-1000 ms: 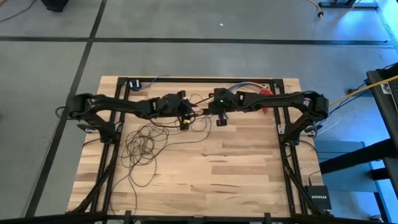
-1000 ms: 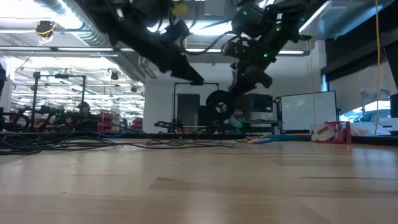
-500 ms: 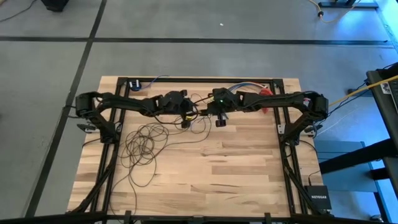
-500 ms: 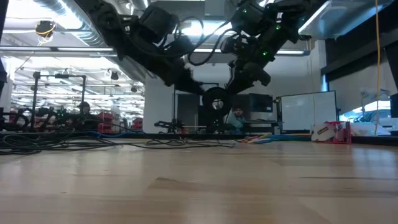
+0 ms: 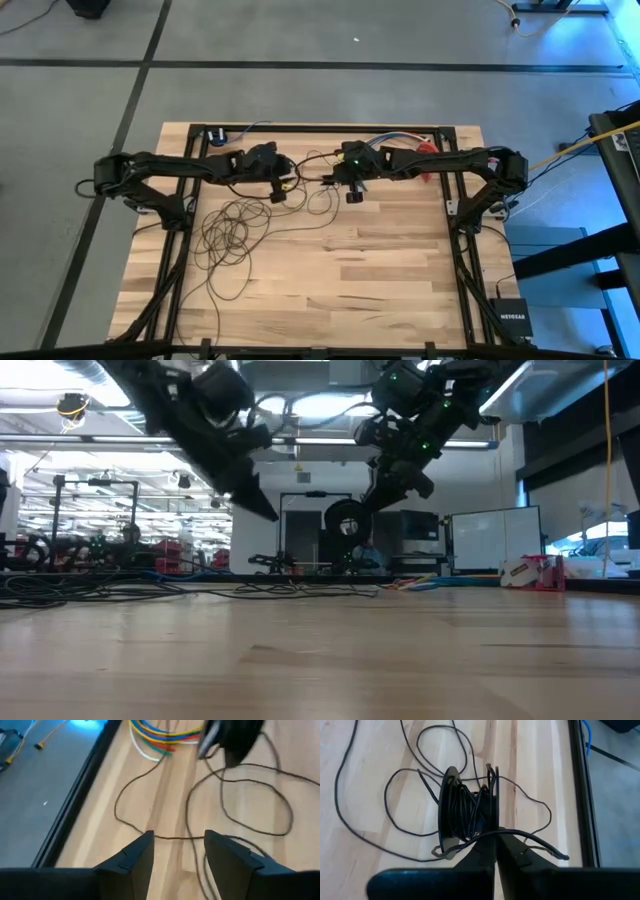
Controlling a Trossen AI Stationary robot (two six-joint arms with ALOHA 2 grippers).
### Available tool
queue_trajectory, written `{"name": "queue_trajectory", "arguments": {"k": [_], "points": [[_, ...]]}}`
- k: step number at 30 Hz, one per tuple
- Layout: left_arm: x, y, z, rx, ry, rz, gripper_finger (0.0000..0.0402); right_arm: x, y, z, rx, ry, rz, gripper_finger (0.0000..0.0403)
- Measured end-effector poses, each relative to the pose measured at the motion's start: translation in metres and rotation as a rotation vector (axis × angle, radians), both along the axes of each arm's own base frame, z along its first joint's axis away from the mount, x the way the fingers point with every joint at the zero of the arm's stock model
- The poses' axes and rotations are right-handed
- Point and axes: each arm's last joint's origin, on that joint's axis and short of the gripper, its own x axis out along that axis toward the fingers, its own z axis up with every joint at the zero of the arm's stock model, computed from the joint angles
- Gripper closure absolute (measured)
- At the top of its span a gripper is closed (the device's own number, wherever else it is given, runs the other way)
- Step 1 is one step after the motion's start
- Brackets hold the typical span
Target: Coiling cords
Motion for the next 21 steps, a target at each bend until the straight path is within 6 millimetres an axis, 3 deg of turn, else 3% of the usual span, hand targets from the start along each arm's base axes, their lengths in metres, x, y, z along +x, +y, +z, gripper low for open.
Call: {"name": "queue_trajectory", "arguments": {"k": [6, 13, 21], "points": [[0.008, 0.006, 0.002, -0.054, -0.324, -0.216, 0.0234, 0.001, 0.0, 0.001, -0.006, -0.014, 0.003, 0.04], [0.025, 0.007, -0.017, -0.029, -0.378, -0.255, 0.0234, 0.003, 0.0, 0.003, 0.015, -0.042, 0.031, 0.04], [0.03, 0.006, -0.015, -0.006, -0.43, -0.248, 0.0234, 0.004, 0.0, 0.004, 0.015, -0.056, 0.035, 0.04]]}}
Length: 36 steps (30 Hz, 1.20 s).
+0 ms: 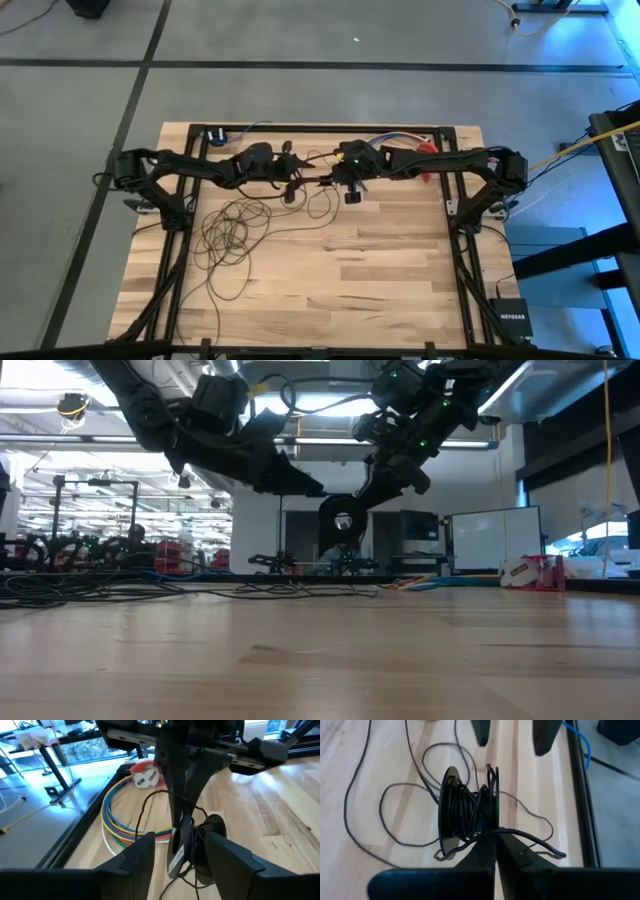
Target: Coiling cords
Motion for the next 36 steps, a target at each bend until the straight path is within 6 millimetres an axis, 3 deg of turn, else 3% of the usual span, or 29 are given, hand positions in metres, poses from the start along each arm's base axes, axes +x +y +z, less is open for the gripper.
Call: {"name": "queue_trajectory", "arguments": {"k": [13, 17, 24, 29, 36], "points": [[0.016, 0.002, -0.009, 0.018, 0.034, 0.021, 0.0238, 0.002, 0.001, 0.002, 0.031, -0.039, 0.034, 0.04], [0.016, 0.002, -0.008, 0.019, 0.029, 0.021, 0.0275, 0.003, 0.001, 0.002, 0.029, -0.046, 0.033, 0.04], [0.016, 0.001, -0.008, 0.049, 0.032, 0.01, 0.0388, 0.003, 0.0, 0.003, 0.053, -0.054, 0.013, 0.0394], [0.016, 0.002, -0.008, 0.048, 0.032, 0.013, 0.0392, 0.003, 0.0, 0.003, 0.12, -0.064, -0.059, 0.0368], [0.007, 0.0, 0.008, 0.059, 0.038, 0.065, 0.0397, -0.014, 0.001, 0.041, 0.023, 0.082, -0.147, 0.0303]]}}
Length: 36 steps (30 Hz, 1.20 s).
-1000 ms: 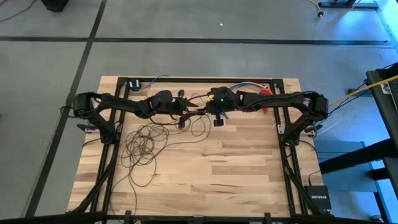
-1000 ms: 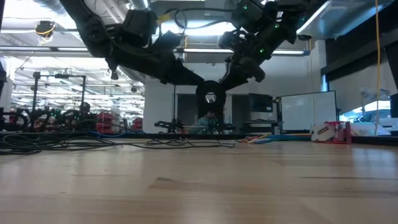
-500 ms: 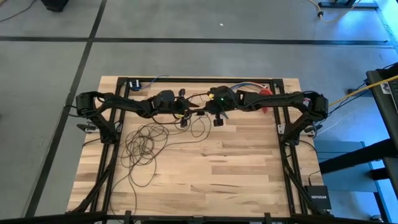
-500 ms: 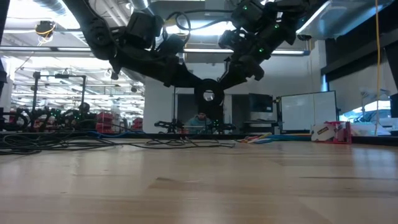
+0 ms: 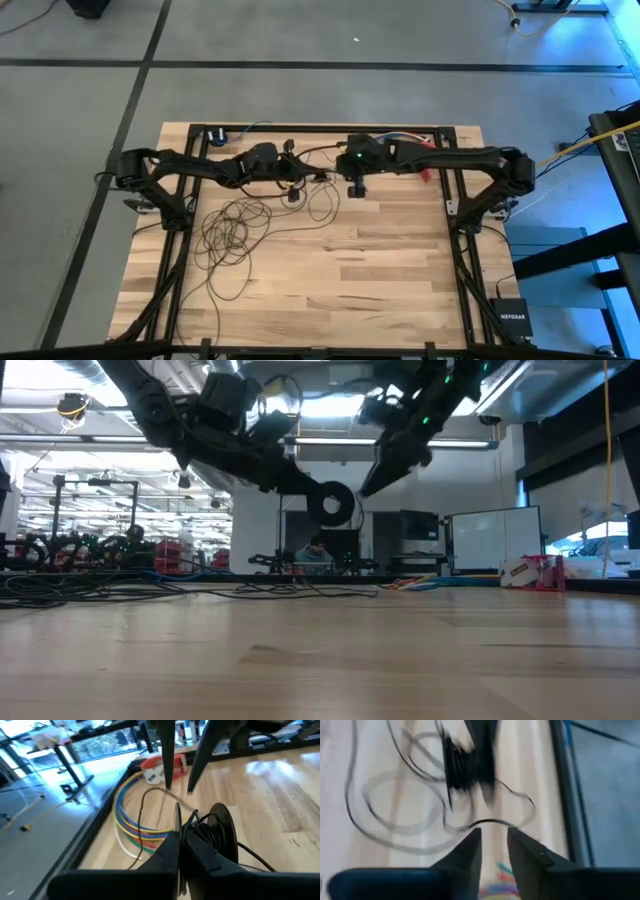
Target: Coiling cords
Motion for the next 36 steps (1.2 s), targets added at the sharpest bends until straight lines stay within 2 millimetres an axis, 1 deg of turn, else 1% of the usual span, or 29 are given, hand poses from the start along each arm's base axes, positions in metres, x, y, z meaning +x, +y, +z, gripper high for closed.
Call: {"name": "queue_trajectory", "arguments": {"k": [3, 6, 9, 12, 16, 20, 22, 25, 28, 32, 36], "points": [[-0.005, -0.003, 0.011, 0.004, -0.011, 0.007, 0.0398, -0.015, 0.003, 0.019, -0.027, 0.012, -0.046, 0.0277], [-0.01, -0.006, 0.022, 0.009, -0.035, 0.004, 0.0398, -0.032, 0.007, 0.035, -0.008, -0.01, -0.105, 0.0258], [-0.015, -0.008, 0.034, 0.022, -0.081, 0.004, 0.0399, -0.045, 0.01, 0.038, 0.028, -0.051, -0.153, 0.0247], [-0.017, -0.008, 0.05, 0.039, -0.14, 0.007, 0.0398, -0.051, 0.013, 0.031, 0.05, -0.108, -0.128, 0.0245], [-0.016, -0.007, 0.071, 0.078, -0.199, 0.004, 0.0399, -0.052, 0.014, 0.005, 0.029, -0.19, -0.108, 0.0245], [-0.013, -0.006, 0.085, 0.091, -0.238, 0.002, 0.0397, -0.047, 0.013, -0.018, -0.027, -0.378, -0.058, 0.0245], [-0.013, -0.006, 0.085, 0.091, -0.239, 0.002, 0.0397, -0.048, 0.014, -0.027, -0.054, -0.441, -0.047, 0.0245], [-0.013, -0.006, 0.084, 0.088, -0.229, 0.002, 0.0399, -0.049, 0.014, -0.03, -0.067, -0.494, -0.045, 0.0245], [-0.013, -0.006, 0.085, 0.09, -0.235, 0.002, 0.0397, -0.049, 0.014, -0.032, -0.051, -0.493, -0.028, 0.0245], [-0.012, -0.006, 0.084, 0.089, -0.233, 0.002, 0.0397, -0.043, 0.016, -0.042, 0.034, -0.473, 0.052, 0.0245], [-0.012, -0.007, 0.084, 0.083, -0.229, -0.003, 0.0399, -0.033, 0.013, -0.053, 0.004, -0.48, 0.05, 0.0245]]}}
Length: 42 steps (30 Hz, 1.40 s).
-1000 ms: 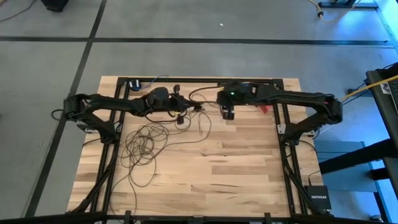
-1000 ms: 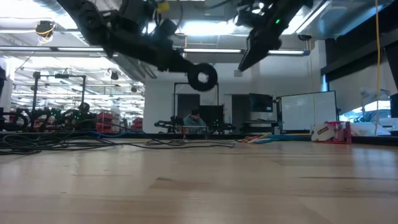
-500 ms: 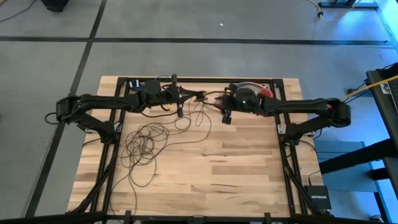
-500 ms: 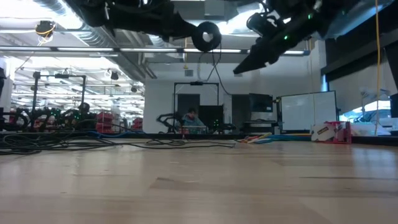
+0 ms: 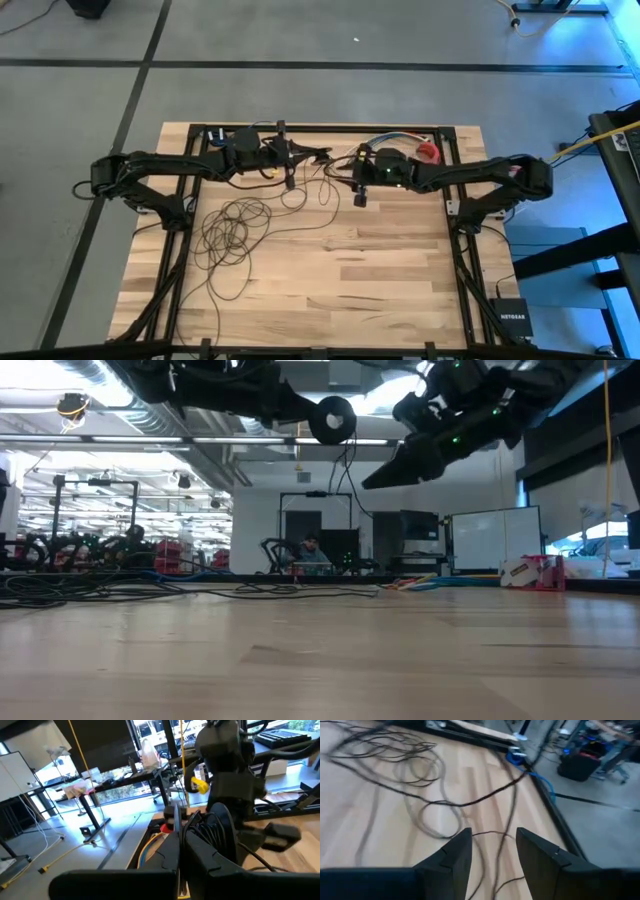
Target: Coiling cords
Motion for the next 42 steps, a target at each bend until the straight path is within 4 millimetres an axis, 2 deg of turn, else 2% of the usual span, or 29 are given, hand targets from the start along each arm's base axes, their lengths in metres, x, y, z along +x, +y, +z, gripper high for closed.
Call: {"name": "queue_trajectory", "arguments": {"k": [8, 11, 14, 16, 19, 22, 30, 38, 42], "points": [[0.0, -0.001, 0.0, -0.001, 0.001, -0.003, 0.0399, 0.013, -0.004, -0.013, -0.051, -0.036, 0.0, 0.0255], [0.0, -0.001, 0.0, -0.001, 0.001, -0.003, 0.0398, 0.013, -0.004, -0.015, -0.061, -0.029, 0.004, 0.0298], [0.0, -0.001, 0.0, -0.003, -0.004, -0.003, 0.0396, 0.013, -0.004, -0.014, -0.06, -0.031, 0.004, 0.0371], [0.0, -0.001, 0.001, -0.018, -0.021, -0.003, 0.0397, 0.013, -0.004, -0.016, -0.054, -0.013, 0.002, 0.0391], [-0.003, -0.002, 0.01, -0.049, -0.097, -0.003, 0.0399, 0.012, -0.005, -0.023, -0.017, 0.029, -0.041, 0.0385], [-0.012, -0.005, 0.026, -0.034, -0.168, 0.002, 0.0398, 0.011, -0.006, -0.033, -0.01, 0.11, -0.083, 0.0396], [-0.055, -0.011, 0.069, 0.095, -0.284, 0.255, 0.0398, 0.007, -0.007, -0.045, -0.007, 0.218, -0.138, 0.0399], [-0.068, -0.014, 0.083, 0.163, -0.341, 0.293, 0.0398, 0.007, -0.006, -0.046, 0.034, 0.216, -0.148, 0.0394], [-0.074, -0.013, 0.092, 0.275, -0.391, 0.371, 0.0399, 0.006, -0.006, -0.046, 0.041, 0.218, -0.151, 0.0393]]}}
